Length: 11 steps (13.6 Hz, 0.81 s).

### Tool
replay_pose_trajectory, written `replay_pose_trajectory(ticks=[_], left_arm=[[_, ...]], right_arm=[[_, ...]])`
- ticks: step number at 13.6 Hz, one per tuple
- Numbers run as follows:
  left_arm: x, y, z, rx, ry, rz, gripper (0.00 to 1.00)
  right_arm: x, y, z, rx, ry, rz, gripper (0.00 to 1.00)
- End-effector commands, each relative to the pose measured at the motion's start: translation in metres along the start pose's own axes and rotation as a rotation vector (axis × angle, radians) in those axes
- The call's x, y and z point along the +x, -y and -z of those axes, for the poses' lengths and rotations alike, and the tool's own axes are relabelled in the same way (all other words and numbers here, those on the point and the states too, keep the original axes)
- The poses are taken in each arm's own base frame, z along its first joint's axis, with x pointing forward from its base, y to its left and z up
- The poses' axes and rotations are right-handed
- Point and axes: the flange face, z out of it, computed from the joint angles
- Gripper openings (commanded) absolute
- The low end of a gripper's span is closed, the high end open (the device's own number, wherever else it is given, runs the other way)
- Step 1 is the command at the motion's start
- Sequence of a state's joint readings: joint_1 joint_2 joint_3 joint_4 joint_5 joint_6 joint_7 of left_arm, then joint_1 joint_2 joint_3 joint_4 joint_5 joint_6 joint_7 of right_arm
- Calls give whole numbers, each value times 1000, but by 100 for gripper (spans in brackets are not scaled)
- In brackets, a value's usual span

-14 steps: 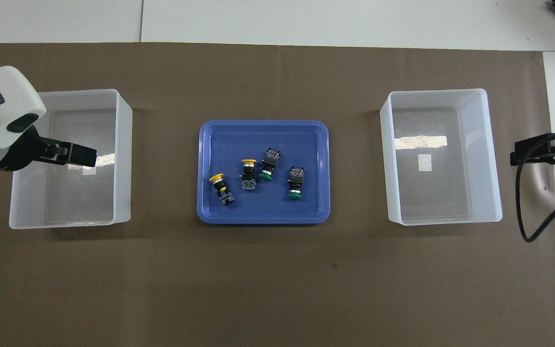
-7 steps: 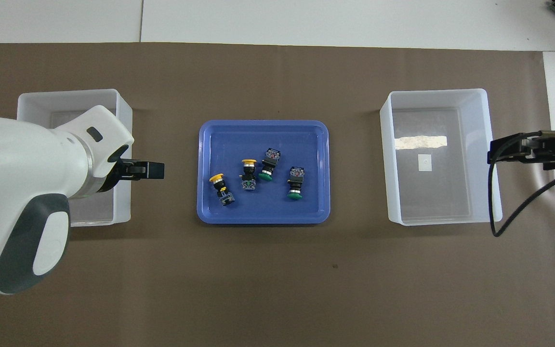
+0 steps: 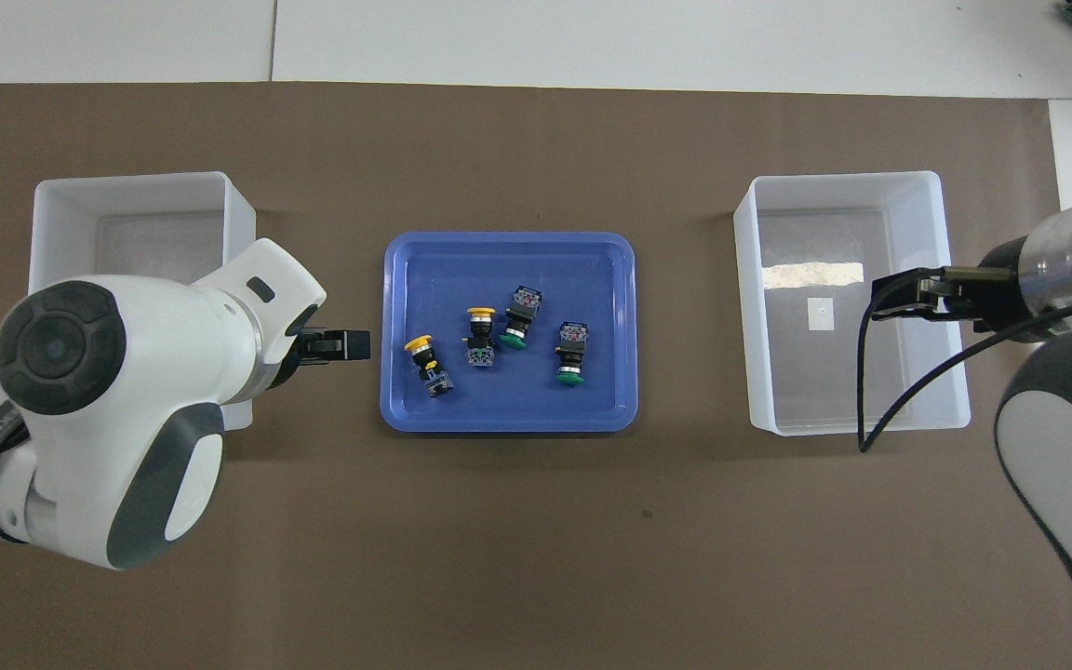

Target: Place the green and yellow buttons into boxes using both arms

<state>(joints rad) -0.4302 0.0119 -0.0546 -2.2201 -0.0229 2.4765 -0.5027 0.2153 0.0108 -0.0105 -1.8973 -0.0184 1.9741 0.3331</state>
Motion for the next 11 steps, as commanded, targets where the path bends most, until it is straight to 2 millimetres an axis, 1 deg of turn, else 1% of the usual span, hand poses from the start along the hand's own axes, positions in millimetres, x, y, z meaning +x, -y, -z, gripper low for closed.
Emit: replay_pose_trajectory(ticks=[1,2,3,4,5,6,7,8,9,10,11], left_arm=[[-12,-2,-4,-8,-14,5,100],[-17,-10,-20,-6,1,0,100],[-21,-15,-32,-9,3,3,100],[-26,-24,-55,-15,4,4,100],[-29,-28,-69,-20,0,13,100],[-34,-30,-83,-13,16,9,100],[-37,-32,-90,-10,24,4,99],[-42,-34,-98,-3,37,8,83],[-43,-34,-98,-1,41,16,60],[-43,-33,-99,4,47,16,35],[-41,-32,-97,8,51,19,11]], right_arm=[[4,27,-38,7,14,0,100],[4,45,-46,15,-1,8,100],[3,55,-56,18,-5,-10,100],[0,73,-67,34,-6,-28,100],[-4,96,-77,74,-11,-46,100],[-5,110,-87,102,-15,-76,100],[-12,132,-96,112,-22,-87,100],[-17,148,-105,122,-32,-101,100],[-21,161,-113,132,-42,-105,100],[-23,167,-120,136,-46,-111,97],[-22,169,-129,135,-47,-109,90]])
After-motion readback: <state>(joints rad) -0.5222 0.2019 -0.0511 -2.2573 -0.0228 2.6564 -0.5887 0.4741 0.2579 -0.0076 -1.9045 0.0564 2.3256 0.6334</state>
